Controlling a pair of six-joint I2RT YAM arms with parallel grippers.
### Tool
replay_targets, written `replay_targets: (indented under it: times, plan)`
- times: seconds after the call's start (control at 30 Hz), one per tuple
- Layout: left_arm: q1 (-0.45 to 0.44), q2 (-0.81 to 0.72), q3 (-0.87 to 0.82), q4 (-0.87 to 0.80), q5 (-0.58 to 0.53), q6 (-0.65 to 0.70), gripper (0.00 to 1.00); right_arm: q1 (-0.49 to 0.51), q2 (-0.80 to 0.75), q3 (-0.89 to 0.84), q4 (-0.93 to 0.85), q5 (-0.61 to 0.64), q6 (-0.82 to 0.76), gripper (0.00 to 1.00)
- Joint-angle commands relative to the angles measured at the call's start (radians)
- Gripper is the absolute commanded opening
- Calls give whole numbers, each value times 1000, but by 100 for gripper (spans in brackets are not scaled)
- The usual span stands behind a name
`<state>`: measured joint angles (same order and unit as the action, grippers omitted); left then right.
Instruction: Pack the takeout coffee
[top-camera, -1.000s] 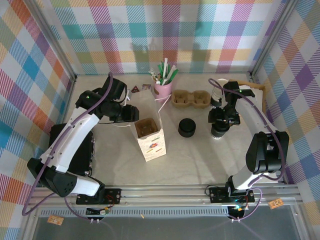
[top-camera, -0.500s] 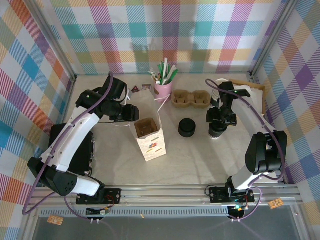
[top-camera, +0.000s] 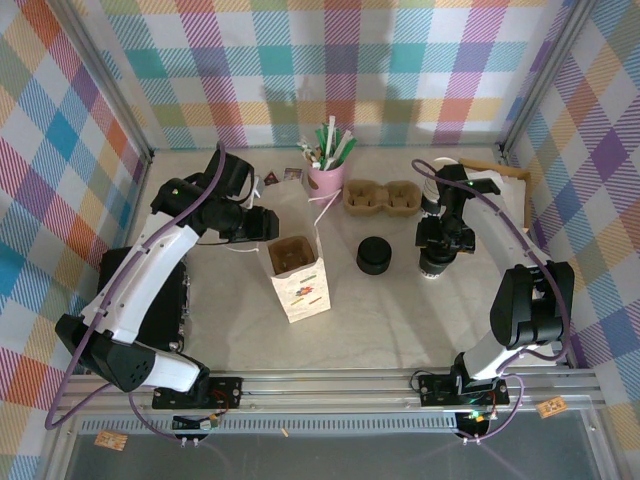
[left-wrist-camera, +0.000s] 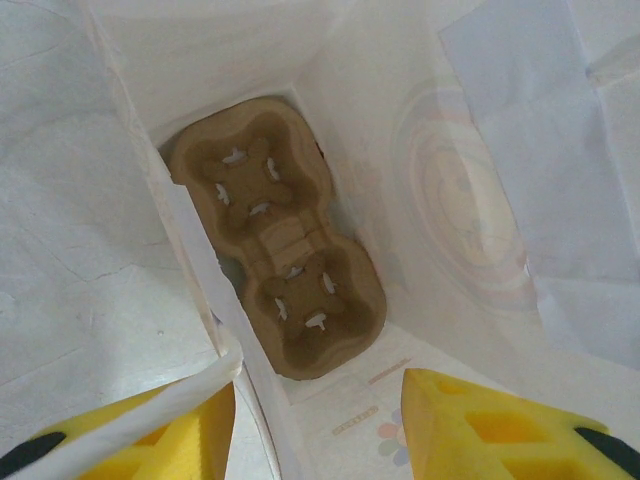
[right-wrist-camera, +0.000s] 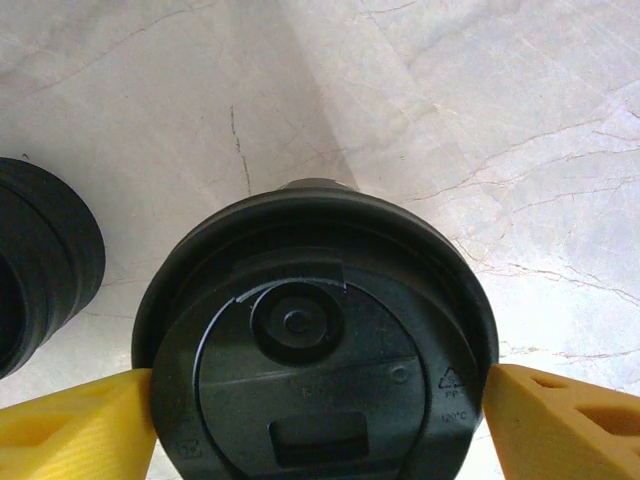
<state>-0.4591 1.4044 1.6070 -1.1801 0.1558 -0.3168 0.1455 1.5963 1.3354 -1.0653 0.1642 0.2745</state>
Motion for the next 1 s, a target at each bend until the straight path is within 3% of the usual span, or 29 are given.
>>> replay_targets:
  times: [0.0, 0.67, 0.97]
  plan:
    - [7, 5, 20, -36, 7, 12, 48, 5, 15, -11, 2, -15, 20, 84]
    - [7, -21, 11, -42, -13, -29, 48, 5, 66, -36, 5, -8, -12, 76]
    - [7, -18, 11, -41, -22, -37, 48, 6, 80, -72, -1, 18, -11, 78]
